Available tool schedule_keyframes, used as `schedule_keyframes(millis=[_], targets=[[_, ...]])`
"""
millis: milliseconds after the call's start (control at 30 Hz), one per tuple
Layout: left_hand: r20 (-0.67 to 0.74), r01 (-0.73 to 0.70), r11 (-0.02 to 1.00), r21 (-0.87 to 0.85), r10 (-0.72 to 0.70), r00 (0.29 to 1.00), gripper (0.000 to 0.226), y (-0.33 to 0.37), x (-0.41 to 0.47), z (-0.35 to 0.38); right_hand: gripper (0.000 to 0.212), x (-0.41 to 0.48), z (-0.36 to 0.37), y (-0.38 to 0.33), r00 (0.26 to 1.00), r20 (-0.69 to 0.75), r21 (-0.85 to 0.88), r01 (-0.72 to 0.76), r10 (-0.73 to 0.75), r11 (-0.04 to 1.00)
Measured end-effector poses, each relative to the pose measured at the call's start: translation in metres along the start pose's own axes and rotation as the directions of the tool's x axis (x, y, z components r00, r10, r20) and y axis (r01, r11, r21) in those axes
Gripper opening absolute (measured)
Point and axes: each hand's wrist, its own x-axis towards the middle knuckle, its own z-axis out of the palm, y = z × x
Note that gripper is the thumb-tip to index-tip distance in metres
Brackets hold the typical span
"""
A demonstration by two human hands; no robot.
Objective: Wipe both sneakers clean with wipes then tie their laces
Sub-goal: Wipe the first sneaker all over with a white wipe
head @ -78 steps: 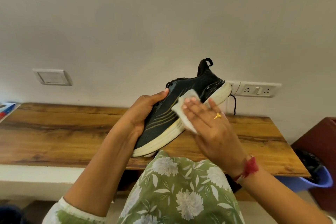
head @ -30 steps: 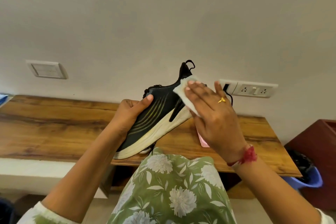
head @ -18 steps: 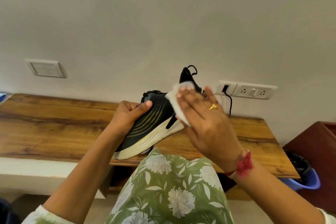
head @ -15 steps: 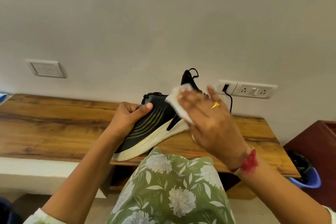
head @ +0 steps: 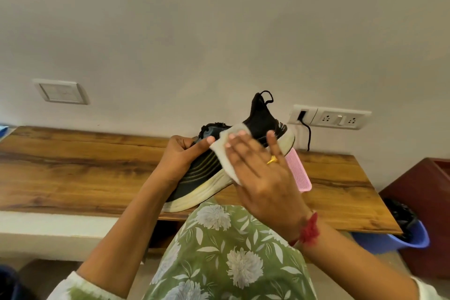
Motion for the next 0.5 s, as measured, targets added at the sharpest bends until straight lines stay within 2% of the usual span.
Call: schedule_keyframes(millis=[67, 167, 233, 333, 367, 467, 500], targets=[[-0.009, -0.008, 1.000, -0.002, 0.008, 1.000, 0.055, 0.004, 0.000, 0.004, 0.042, 0.003, 0.000, 0.004, 0.999, -0.001, -0.055, 0.036, -0.036, 0.998], [-0.030, -0.017, 1.000, 0.018, 0.017, 0.999, 0.050, 0.012, 0.003, 0.010, 0.042, 0.012, -0.001, 0.011, 0.989, -0.079, -0.058, -0.128, 0.123, 0.990], [-0.030, -0.032, 0.997, 0.064, 0.034, 0.999, 0.050, 0.016, 0.005, 0.011, 0.044, 0.012, 0.003, 0.000, 0.984, -0.050, -0.047, -0.174, 0.172, 0.984], [-0.028, -0.047, 0.993, 0.110, 0.051, 0.998, 0.050, 0.015, 0.005, 0.011, 0.044, 0.005, 0.009, -0.004, 0.999, 0.026, -0.078, -0.027, 0.029, 0.997], [-0.028, -0.041, 0.993, 0.108, 0.044, 0.999, 0.048, 0.014, 0.003, 0.011, 0.044, 0.005, 0.007, 0.001, 0.999, 0.018, -0.094, -0.026, 0.028, 0.995], [-0.007, -0.035, 0.994, 0.108, 0.036, 0.999, 0.045, 0.011, 0.001, 0.013, 0.045, 0.009, 0.004, 0.011, 0.984, -0.028, -0.085, -0.176, 0.174, 0.981], [0.001, -0.038, 0.993, 0.116, 0.038, 0.999, 0.043, 0.009, 0.001, 0.013, 0.045, 0.008, 0.006, 0.006, 0.983, -0.007, -0.077, -0.183, 0.183, 0.980]])
